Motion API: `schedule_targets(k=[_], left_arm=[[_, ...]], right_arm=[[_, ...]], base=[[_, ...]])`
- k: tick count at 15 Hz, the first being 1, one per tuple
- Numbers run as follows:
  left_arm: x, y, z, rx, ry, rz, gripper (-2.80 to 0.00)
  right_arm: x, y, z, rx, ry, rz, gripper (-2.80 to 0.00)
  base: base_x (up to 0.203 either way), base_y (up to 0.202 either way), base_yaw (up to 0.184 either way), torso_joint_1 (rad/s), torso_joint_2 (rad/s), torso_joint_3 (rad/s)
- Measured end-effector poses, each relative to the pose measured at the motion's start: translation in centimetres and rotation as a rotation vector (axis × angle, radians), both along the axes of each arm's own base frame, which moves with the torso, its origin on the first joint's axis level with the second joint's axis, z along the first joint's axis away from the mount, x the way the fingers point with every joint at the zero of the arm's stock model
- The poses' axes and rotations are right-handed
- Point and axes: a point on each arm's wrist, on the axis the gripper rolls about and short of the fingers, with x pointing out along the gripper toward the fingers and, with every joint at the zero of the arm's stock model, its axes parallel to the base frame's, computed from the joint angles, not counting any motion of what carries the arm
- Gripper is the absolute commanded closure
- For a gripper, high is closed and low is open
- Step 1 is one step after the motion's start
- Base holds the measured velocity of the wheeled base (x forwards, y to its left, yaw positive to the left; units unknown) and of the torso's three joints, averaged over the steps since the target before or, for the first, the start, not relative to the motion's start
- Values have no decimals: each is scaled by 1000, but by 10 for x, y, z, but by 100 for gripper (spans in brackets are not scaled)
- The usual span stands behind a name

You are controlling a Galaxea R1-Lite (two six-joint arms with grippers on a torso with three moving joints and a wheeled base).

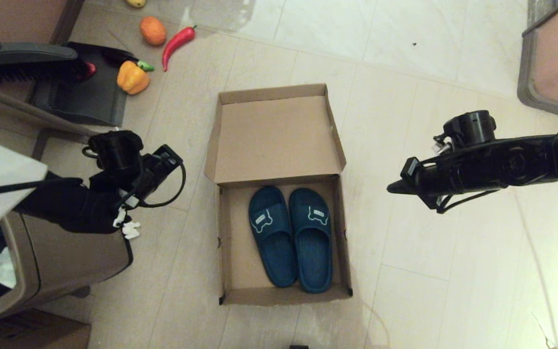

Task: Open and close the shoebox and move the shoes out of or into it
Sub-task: Close the shoe box

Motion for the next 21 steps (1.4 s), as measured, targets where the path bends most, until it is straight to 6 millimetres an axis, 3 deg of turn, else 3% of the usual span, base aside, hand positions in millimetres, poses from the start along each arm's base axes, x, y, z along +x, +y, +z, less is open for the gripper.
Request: schedule_targets(k=[4, 8, 15, 21], left_arm=[[11, -26, -3, -4, 1, -150, 0], [13, -36, -11, 22, 23, -176, 0], [14, -45, -26, 74, 52, -215, 0], [7, -49, -62, 166, 147, -263, 0]], right_arm=[[56, -3, 12, 237, -24, -70, 0], [94, 21, -20, 360, -52, -69, 0], [112, 54, -52, 438, -116, 0, 0], [112, 78, -66, 478, -87, 37, 0]], base=[[0, 0, 0, 0, 0, 0], [0, 0, 0, 0, 0, 0], [0, 0, 0, 0, 0, 0], [0, 0, 0, 0, 0, 0]])
